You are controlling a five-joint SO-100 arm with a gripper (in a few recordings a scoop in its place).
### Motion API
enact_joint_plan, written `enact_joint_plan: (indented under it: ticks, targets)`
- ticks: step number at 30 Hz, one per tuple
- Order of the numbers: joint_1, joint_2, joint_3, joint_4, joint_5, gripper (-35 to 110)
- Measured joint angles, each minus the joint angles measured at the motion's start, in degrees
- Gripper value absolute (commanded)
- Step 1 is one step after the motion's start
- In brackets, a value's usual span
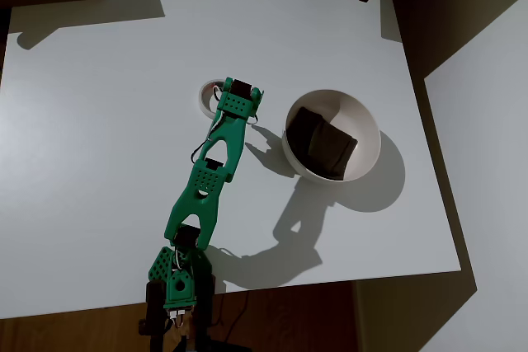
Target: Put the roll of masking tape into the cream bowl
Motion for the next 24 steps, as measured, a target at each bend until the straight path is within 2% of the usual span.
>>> enact_joint_plan:
  ticks: [14, 24]
  targets:
    - [-7.21, -0.09, -0.53, 1.05, 1.76, 23]
    - [-6.68, -2.46, -1.67, 0.53, 1.93, 23]
